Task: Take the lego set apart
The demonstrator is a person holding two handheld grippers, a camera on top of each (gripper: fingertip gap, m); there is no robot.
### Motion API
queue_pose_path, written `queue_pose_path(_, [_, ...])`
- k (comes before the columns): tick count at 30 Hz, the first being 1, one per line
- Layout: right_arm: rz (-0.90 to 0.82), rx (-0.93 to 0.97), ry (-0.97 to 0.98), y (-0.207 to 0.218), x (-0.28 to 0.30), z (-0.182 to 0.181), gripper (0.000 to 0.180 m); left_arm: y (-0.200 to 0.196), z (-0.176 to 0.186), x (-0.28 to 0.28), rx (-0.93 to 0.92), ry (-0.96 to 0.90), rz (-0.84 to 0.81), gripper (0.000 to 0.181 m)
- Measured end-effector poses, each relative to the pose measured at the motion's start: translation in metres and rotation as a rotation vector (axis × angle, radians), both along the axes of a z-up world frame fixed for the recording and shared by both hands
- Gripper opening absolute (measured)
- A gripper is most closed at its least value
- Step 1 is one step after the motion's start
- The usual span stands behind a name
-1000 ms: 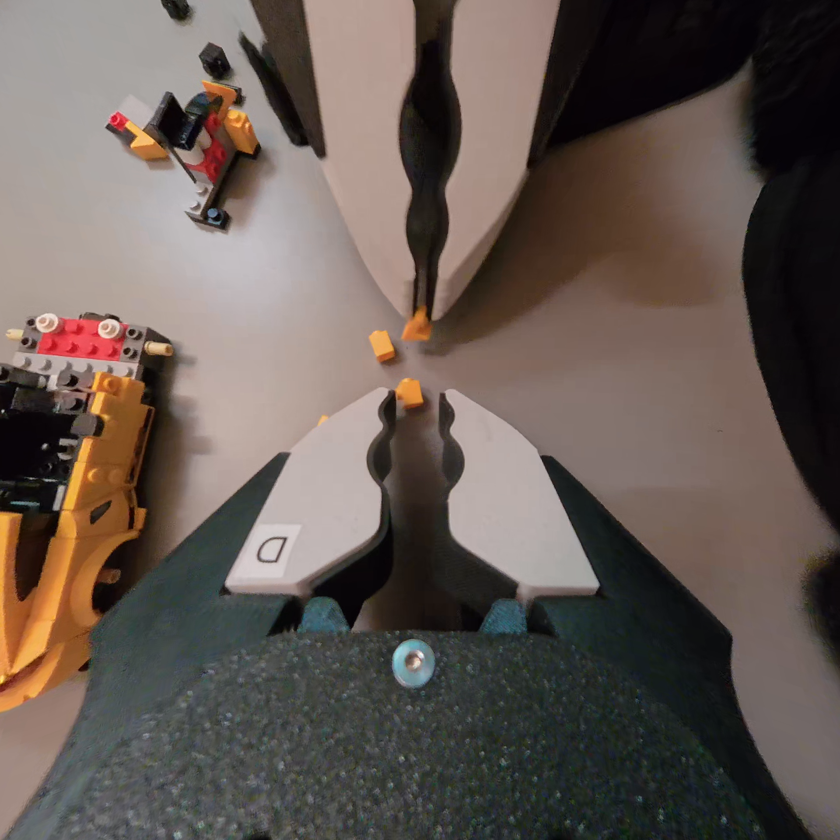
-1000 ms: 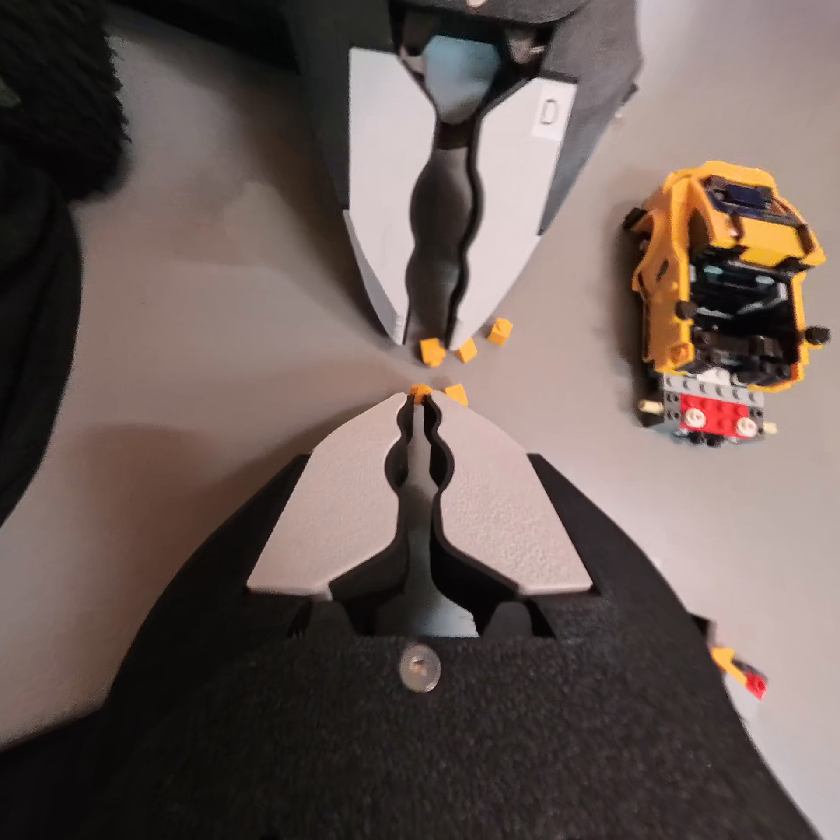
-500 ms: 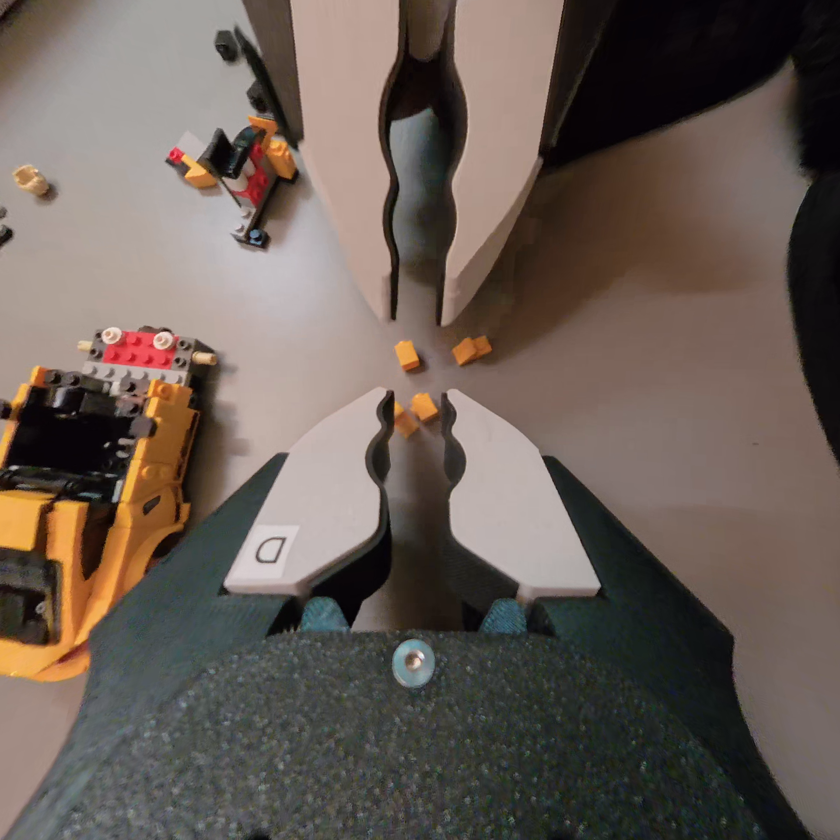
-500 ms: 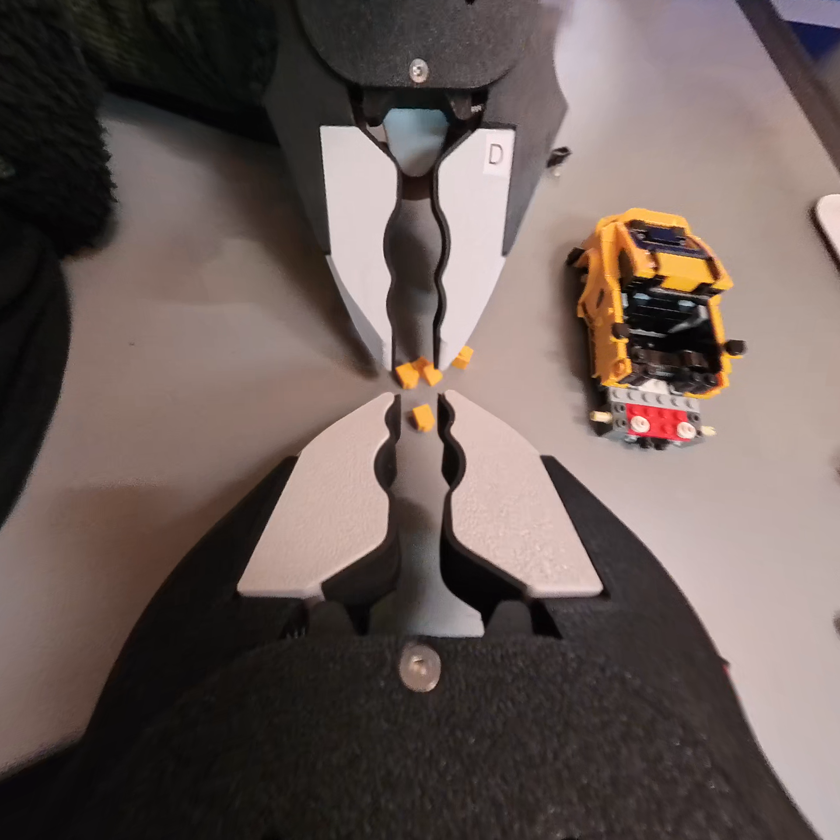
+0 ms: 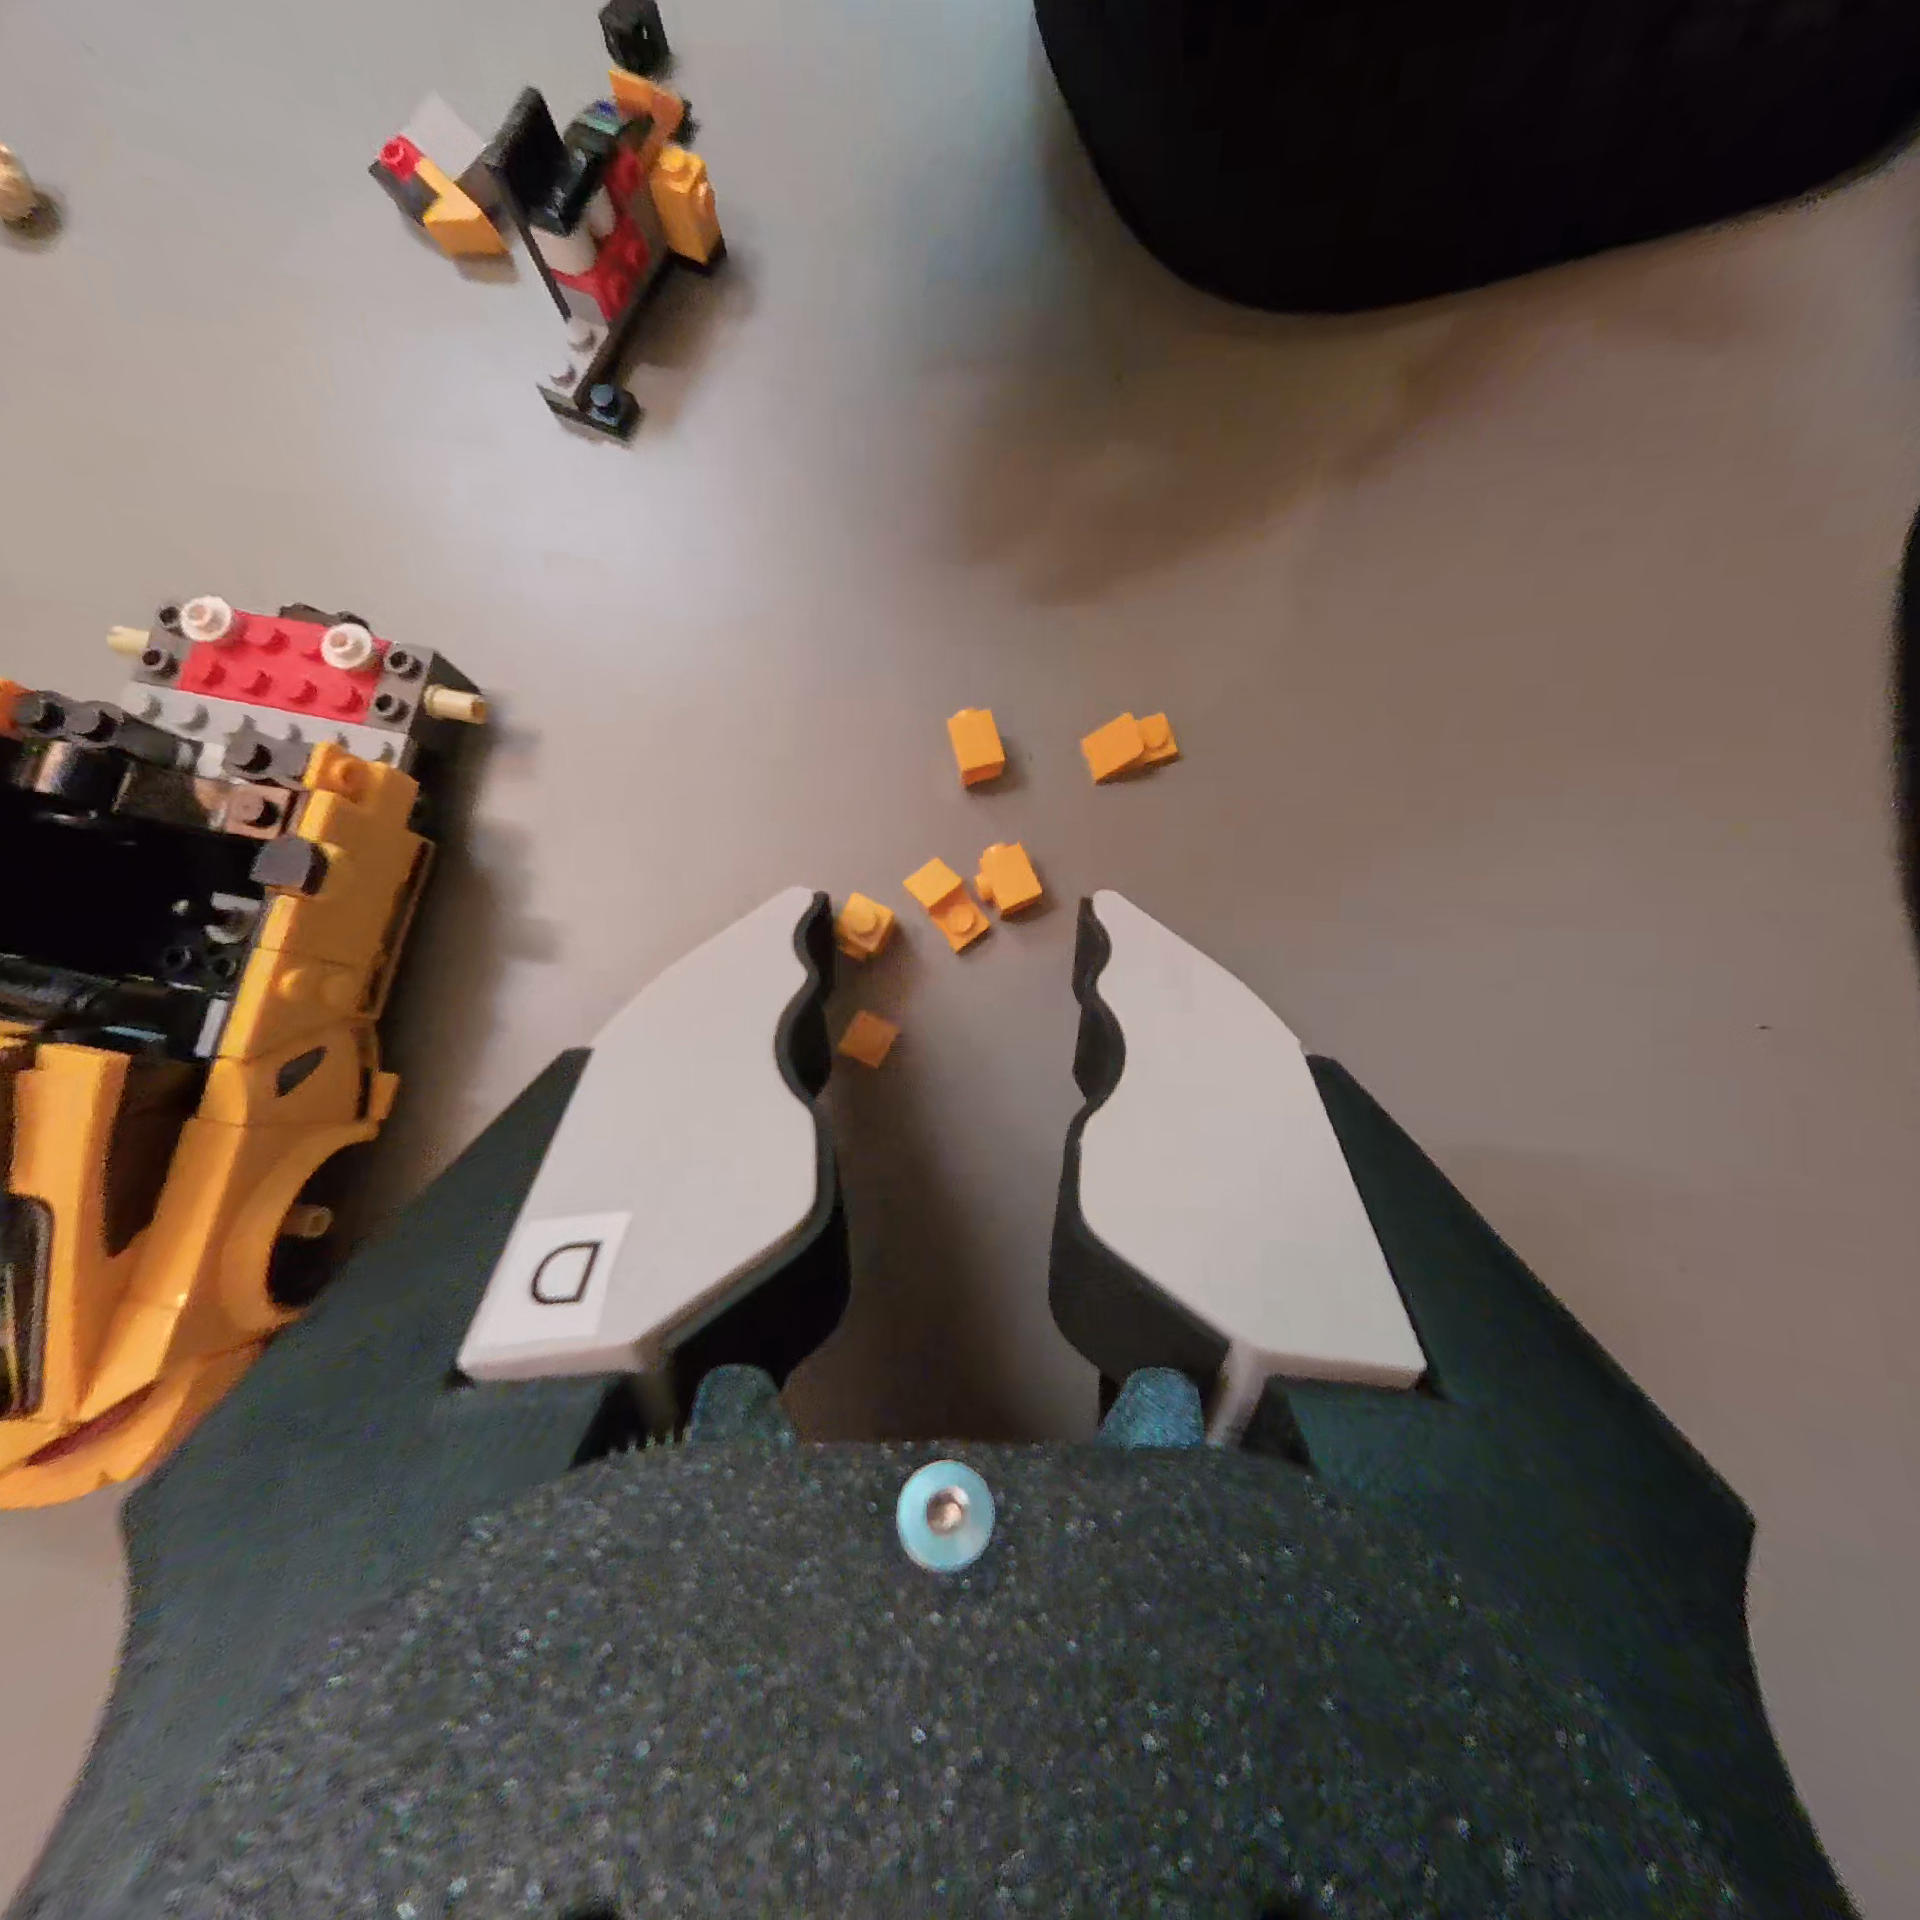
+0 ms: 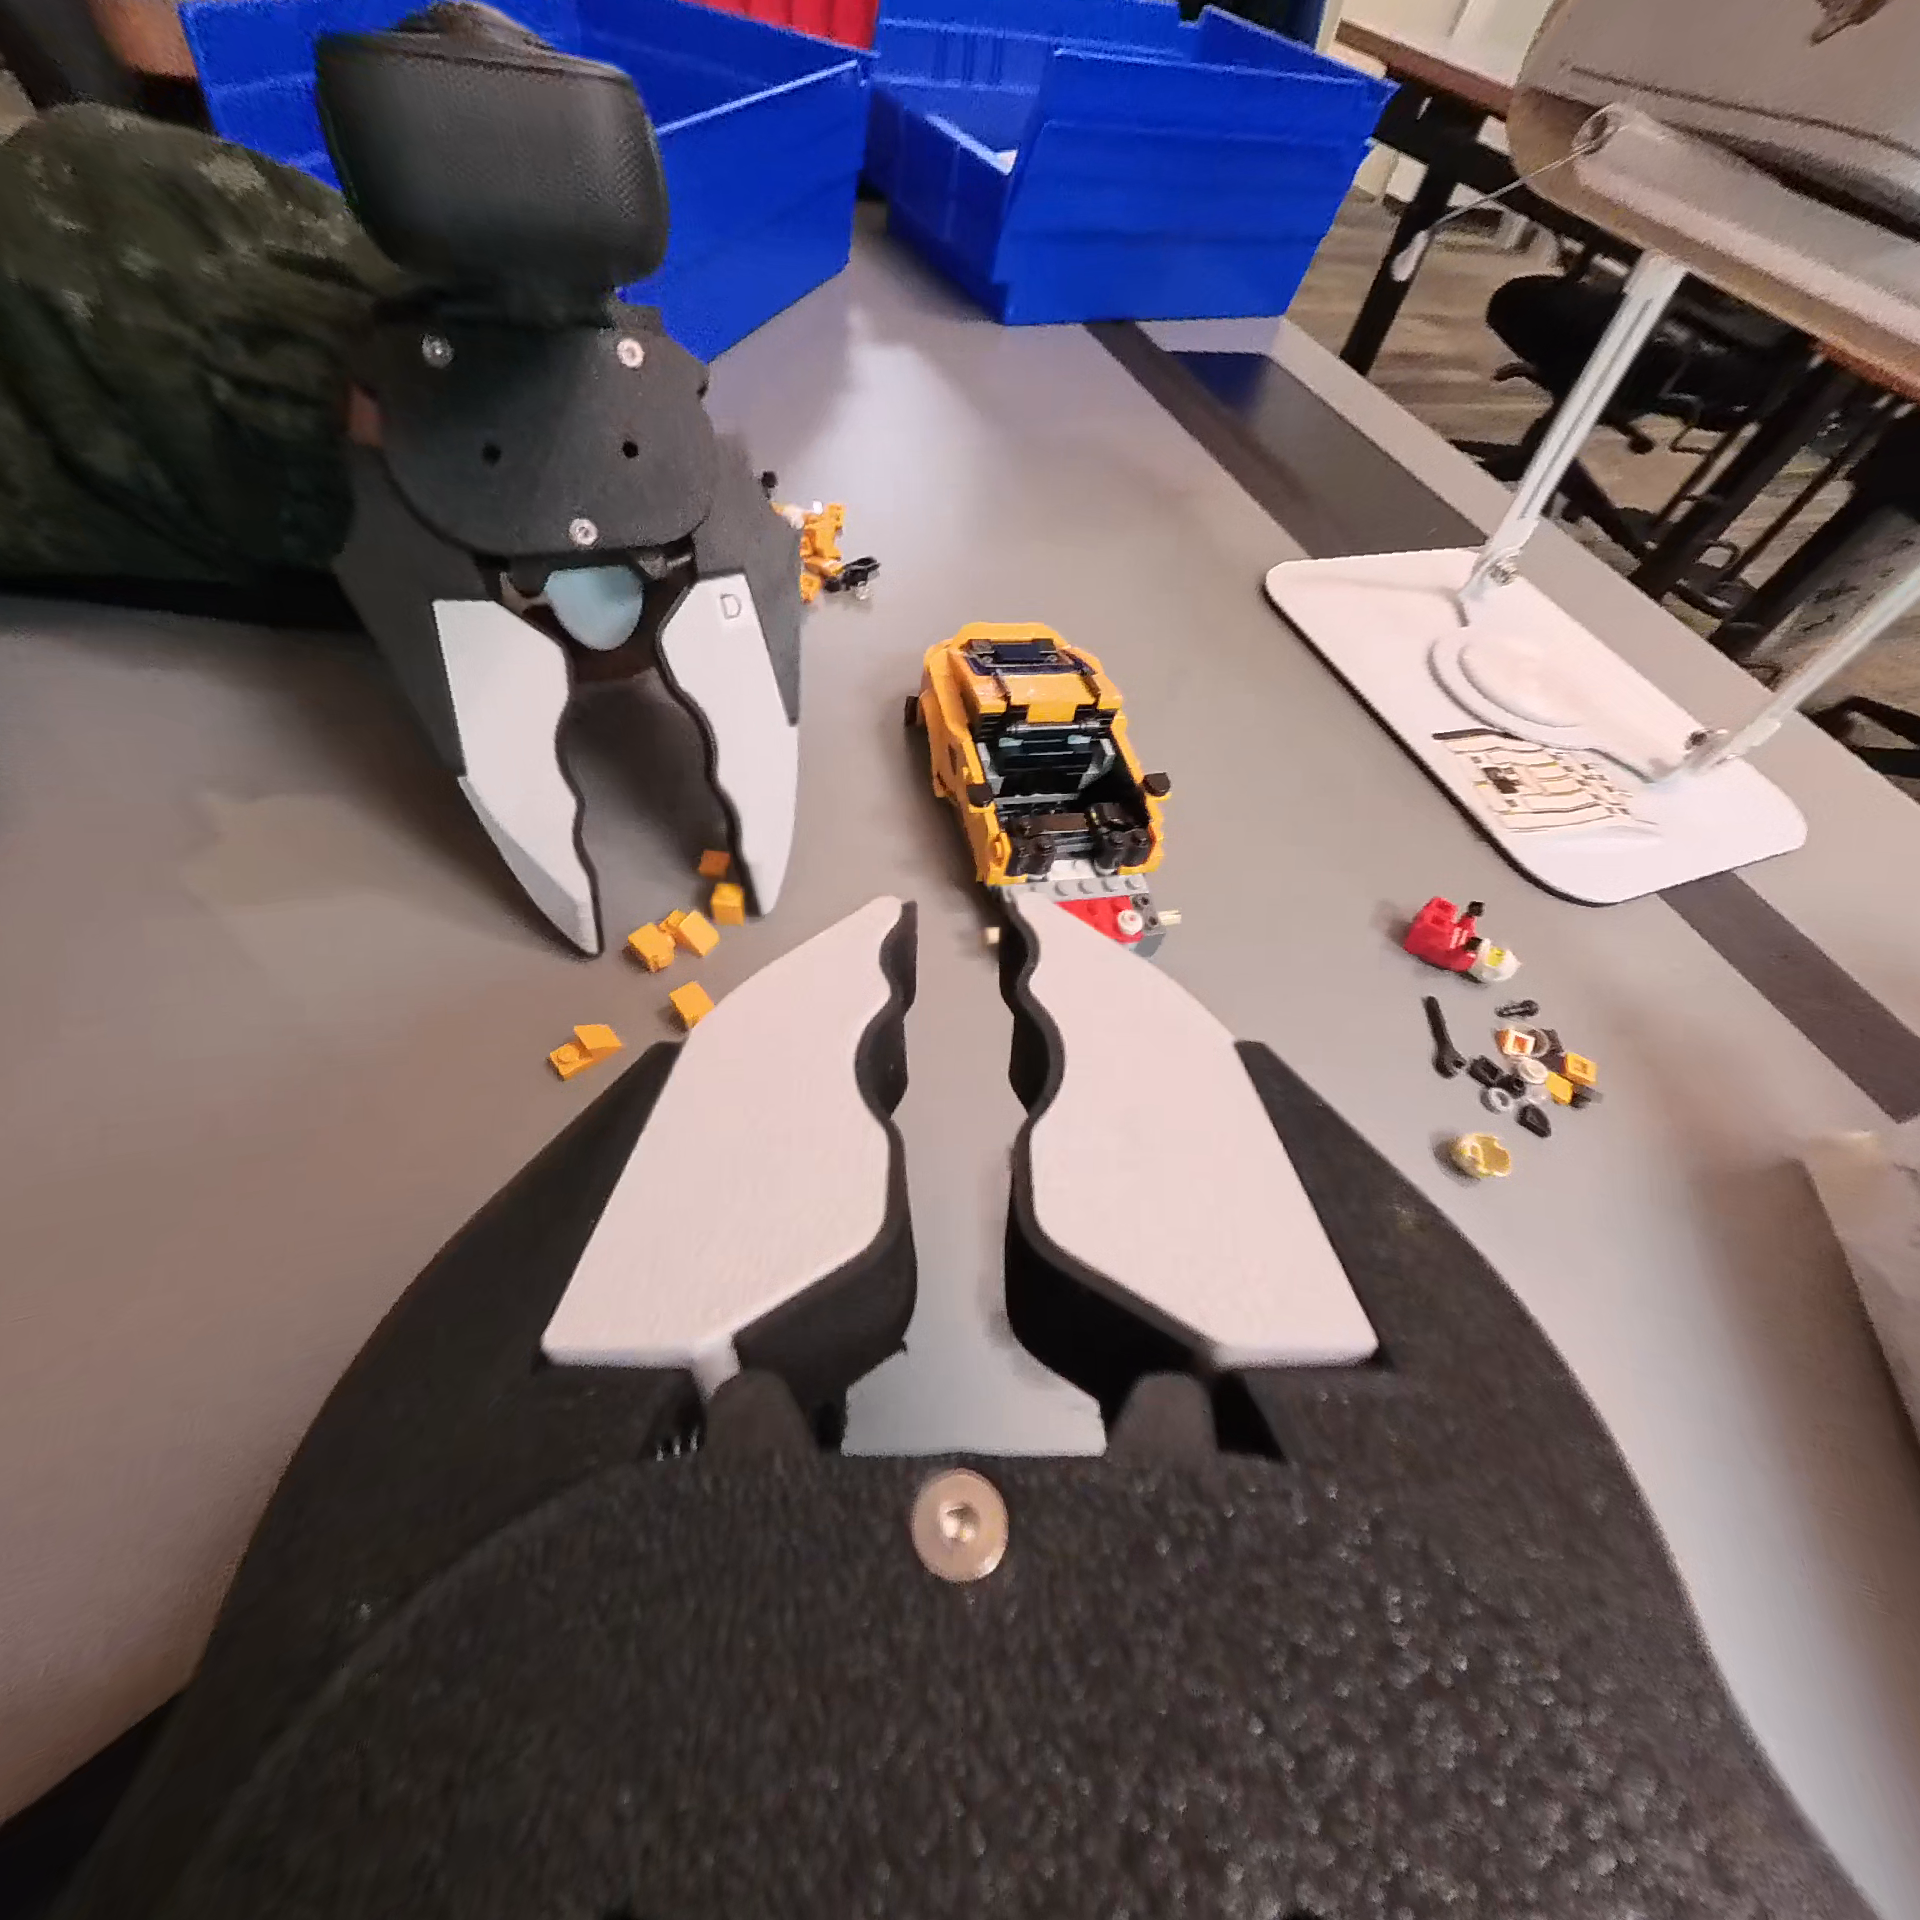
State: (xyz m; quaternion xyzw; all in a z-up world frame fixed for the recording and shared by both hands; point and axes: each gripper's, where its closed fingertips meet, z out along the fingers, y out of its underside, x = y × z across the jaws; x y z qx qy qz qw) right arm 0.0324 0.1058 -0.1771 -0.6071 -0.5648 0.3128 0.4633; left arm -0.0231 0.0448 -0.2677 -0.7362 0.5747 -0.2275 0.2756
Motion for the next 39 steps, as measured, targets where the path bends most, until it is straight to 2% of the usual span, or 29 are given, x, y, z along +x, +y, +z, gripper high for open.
queue_pose_path(3, [-0.025, 0.005, 0.007, 0.004, 0.002, 0.001, 0.014, 0.0, 0.0, 0.002, -0.002, 0.008, 0.005, 0.036])
queue_pose_path(7, [-0.039, 0.008, -0.001, 0.006, 0.002, 0.0, 0.014, -0.002, -0.001, 0.006, -0.001, 0.007, -0.003, 0.016])
queue_pose_path(11, [-0.042, 0.014, 0.001, 0.006, 0.002, 0.001, 0.014, -0.003, -0.001, 0.006, 0.001, 0.014, -0.005, 0.015])
queue_pose_path(15, [-0.051, 0.02, 0.005, 0.007, 0.002, 0.002, 0.013, -0.001, 0.005, 0.004, 0.037, 0.015, -0.007, 0.007])
queue_pose_path(23, [-0.064, 0.027, 0.019, 0.008, 0.003, 0.006, 0.013, 0.0, 0.014, -0.003, 0.075, 0.021, -0.014, 0.007])
queue_pose_path(30, [-0.069, 0.025, 0.023, 0.009, 0.004, 0.006, 0.012, 0.026, 0.036, -0.041, 0.116, -0.048, 0.179, 0.007])
queue_pose_path(33, [-0.069, 0.028, 0.019, 0.008, 0.003, 0.005, 0.012, 0.031, 0.036, -0.053, 0.147, -0.022, 0.211, 0.007])
queue_pose_path(36, [-0.077, 0.031, 0.025, 0.01, 0.004, 0.006, 0.012, 0.036, 0.055, -0.075, 0.209, -0.034, 0.285, 0.007])
queue_pose_path(39, [-0.098, 0.031, 0.041, 0.014, 0.007, 0.01, 0.012, 0.037, 0.085, -0.121, 0.3, -0.034, 0.445, 0.007])
